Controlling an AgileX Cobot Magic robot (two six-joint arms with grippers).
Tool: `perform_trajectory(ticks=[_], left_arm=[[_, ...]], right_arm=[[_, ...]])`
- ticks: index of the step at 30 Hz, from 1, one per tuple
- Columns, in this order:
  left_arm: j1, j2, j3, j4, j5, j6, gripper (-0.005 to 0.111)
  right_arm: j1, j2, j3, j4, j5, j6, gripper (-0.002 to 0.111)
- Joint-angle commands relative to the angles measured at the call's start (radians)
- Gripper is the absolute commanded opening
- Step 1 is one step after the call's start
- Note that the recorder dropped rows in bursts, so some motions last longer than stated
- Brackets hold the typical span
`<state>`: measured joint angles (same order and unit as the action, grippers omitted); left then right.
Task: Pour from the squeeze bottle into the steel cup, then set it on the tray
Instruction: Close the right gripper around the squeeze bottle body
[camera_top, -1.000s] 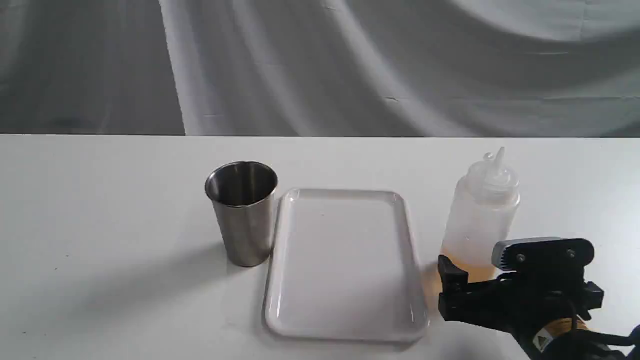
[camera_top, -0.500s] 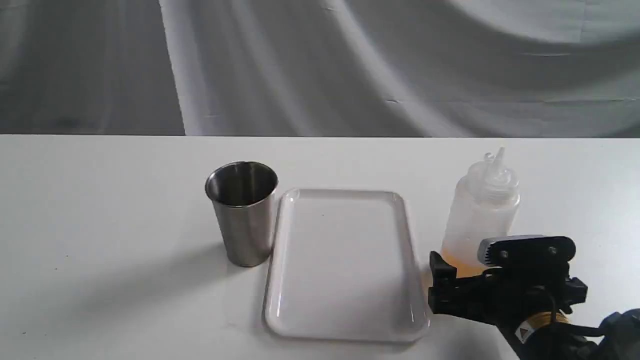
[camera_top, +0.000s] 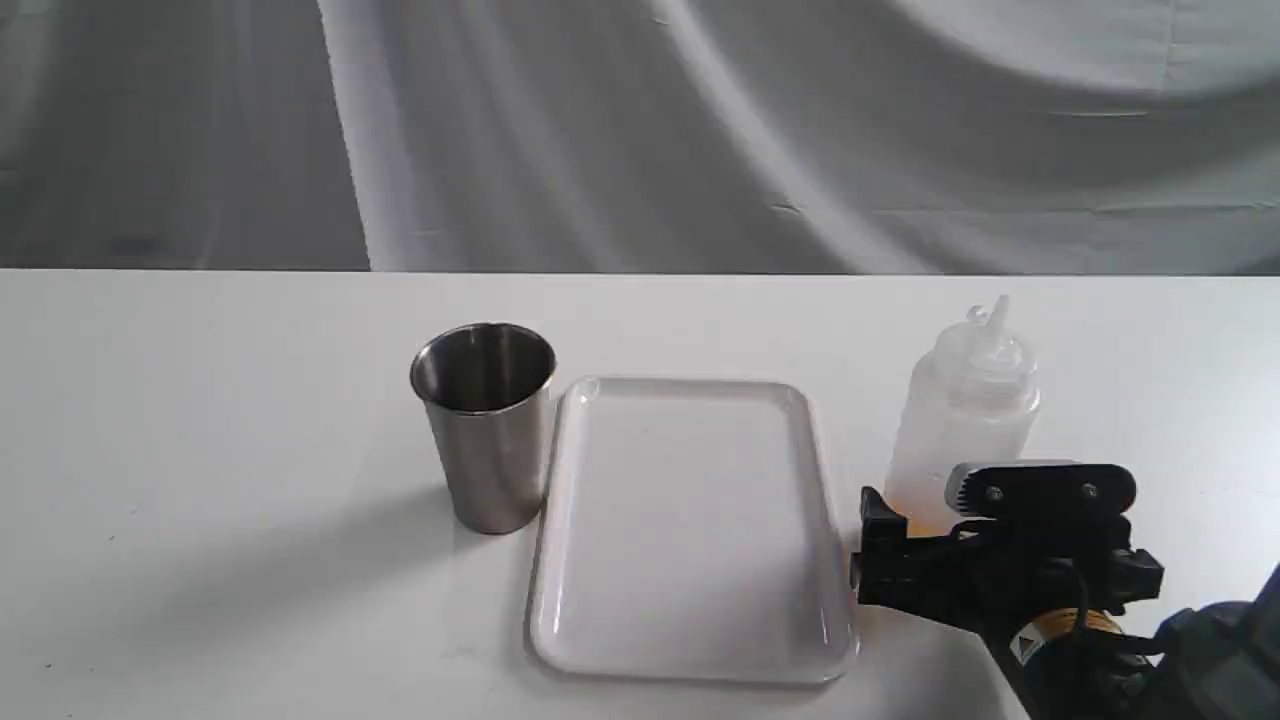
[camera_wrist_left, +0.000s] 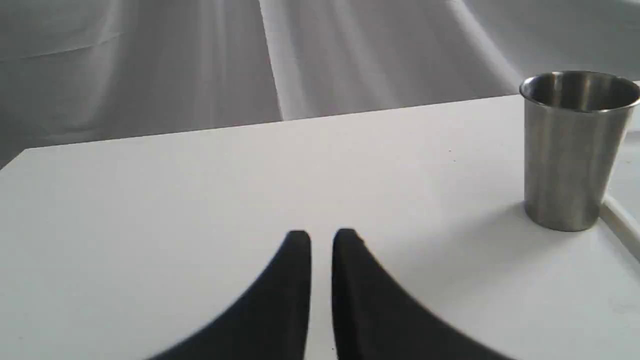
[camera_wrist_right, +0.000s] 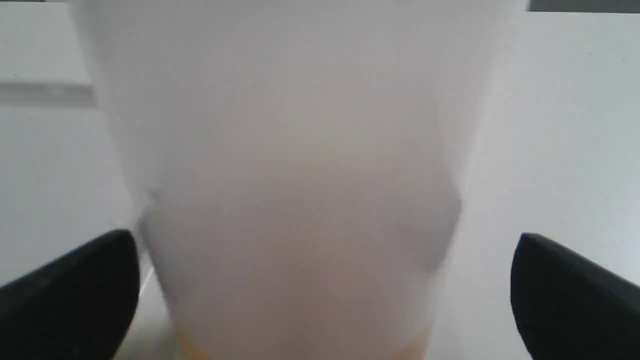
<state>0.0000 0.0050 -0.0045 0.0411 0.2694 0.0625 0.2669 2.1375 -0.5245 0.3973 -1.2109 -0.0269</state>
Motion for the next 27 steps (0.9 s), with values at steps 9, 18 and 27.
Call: perform_trajectory(ticks=[9, 18, 27], left_arm=[[-0.004, -0.005, 0.004, 0.002, -0.007, -0.002, 0.008], [-0.004, -0.005, 0.004, 0.002, -0.007, -0.002, 0.008], [-0.004, -0.005, 0.004, 0.002, -0.007, -0.002, 0.008]], right_arm=[[-0.001, -0.001, -0.049, -0.034, -0.01, -0.012, 0.105], [-0.008, -0.001, -0.048, 0.002, -0.01, -0.012, 0.105], [-0.027, -0.001, -0.048, -0.024, -0.01, -0.012, 0.105]])
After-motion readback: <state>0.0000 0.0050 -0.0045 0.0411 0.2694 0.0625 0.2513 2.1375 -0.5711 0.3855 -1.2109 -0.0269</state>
